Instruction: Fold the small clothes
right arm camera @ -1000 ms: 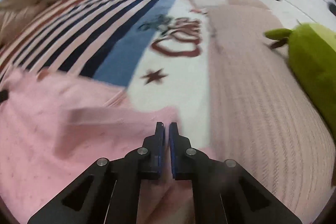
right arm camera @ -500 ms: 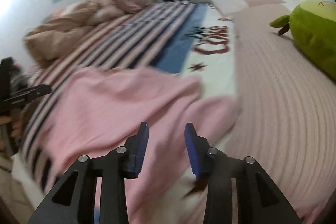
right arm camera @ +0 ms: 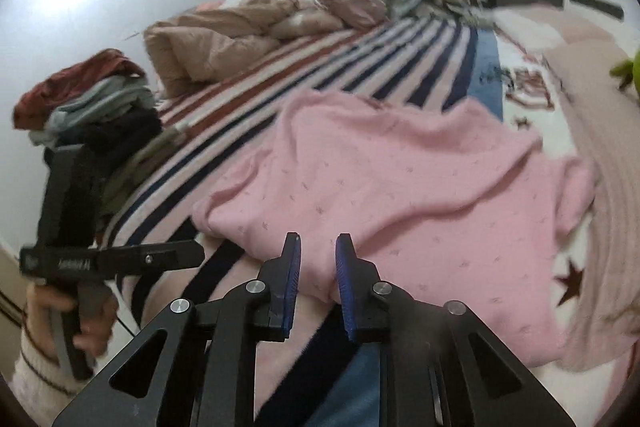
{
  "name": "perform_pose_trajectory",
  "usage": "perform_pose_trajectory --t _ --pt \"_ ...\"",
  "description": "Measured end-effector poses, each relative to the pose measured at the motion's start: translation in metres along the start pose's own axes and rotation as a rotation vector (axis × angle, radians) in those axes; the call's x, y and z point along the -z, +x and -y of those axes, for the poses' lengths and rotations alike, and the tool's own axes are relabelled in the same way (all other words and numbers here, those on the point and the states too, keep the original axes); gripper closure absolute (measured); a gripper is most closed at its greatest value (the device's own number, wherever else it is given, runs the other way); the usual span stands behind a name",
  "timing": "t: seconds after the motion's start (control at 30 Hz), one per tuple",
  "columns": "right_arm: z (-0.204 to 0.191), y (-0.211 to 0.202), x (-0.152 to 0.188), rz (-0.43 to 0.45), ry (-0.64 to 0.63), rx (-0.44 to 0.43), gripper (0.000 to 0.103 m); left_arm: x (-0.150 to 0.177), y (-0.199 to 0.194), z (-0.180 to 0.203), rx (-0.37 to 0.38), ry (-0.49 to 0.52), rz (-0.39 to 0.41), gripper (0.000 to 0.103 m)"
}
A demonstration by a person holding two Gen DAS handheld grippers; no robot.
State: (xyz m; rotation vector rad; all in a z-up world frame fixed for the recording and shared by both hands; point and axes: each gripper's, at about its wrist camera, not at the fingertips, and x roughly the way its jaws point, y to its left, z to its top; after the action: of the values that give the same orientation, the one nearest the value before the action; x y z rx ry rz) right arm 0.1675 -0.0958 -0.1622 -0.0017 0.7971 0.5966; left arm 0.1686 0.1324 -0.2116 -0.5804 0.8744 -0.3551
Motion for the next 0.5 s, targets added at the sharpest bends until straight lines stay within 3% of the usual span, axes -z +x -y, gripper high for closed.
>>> perform_pose_trajectory --t 0.07,0.17,0.2,0.27,0.3,0.37,0.47,0.5 --pt "0.008 -0.003 0.007 0.021 0.031 0.053 0.088 -0.003 0.002 0.000 0.014 -0.019 0.034 0.019" --pt "0.037 -0.030 0.025 0.089 0.122 0.105 0.062 -0.010 0.007 -0.003 0.017 -0.055 0.067 0.019" --pt "0.046 -0.042 0.033 0.117 0.141 0.152 0.050 -0.013 0.009 -0.003 0.012 -0.053 0.073 0.019" --pt "0.061 -0.058 0.048 0.141 0.160 0.233 0.042 -0.018 0.013 -0.003 -0.003 -0.044 0.075 0.023" --pt "0.070 -0.063 0.055 0.139 0.179 0.252 0.040 -0.019 0.014 -0.002 -0.009 -0.042 0.078 0.029" --pt "0.087 -0.066 0.065 0.121 0.226 0.200 0.040 -0.023 0.017 -0.005 -0.006 -0.072 0.089 0.041" --pt "0.090 -0.060 0.069 0.126 0.229 0.115 0.040 -0.026 0.021 -0.012 -0.008 -0.109 0.091 0.066" --pt "0.088 -0.055 0.067 0.130 0.224 0.097 0.044 -0.028 0.022 -0.014 -0.013 -0.115 0.091 0.080"
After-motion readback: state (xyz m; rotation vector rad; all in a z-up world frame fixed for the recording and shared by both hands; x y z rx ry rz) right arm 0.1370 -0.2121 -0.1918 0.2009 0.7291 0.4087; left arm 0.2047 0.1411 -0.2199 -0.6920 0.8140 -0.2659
